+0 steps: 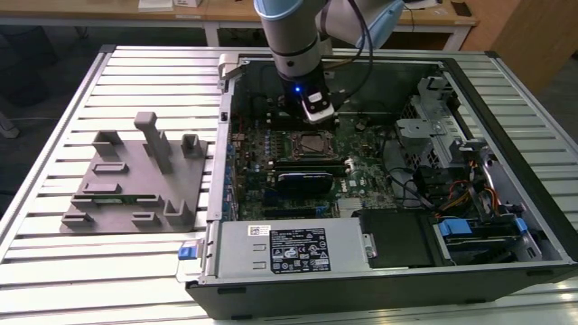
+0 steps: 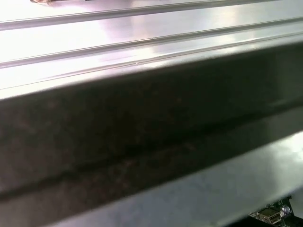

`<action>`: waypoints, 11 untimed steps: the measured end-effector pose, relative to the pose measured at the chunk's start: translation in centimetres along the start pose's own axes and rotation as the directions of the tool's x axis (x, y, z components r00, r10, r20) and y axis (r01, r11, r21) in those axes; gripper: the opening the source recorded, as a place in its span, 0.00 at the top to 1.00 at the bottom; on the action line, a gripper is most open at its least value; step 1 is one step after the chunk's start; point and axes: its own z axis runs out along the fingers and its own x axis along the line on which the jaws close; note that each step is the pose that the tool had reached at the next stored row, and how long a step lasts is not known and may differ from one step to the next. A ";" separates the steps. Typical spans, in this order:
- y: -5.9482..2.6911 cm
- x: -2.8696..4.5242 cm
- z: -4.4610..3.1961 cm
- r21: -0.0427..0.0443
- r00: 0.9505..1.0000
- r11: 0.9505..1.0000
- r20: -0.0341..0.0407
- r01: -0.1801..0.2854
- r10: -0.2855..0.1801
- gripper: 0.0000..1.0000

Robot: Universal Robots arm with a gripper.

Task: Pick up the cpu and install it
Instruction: 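Install the first cpu locking lever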

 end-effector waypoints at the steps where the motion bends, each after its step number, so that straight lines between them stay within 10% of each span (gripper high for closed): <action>1: -0.01 0.01 0.05 0.001 1.000 1.000 0.000 0.000 0.000 0.89; 11: 0.01 -0.17 0.39 0.001 1.000 1.000 0.000 0.000 0.000 0.89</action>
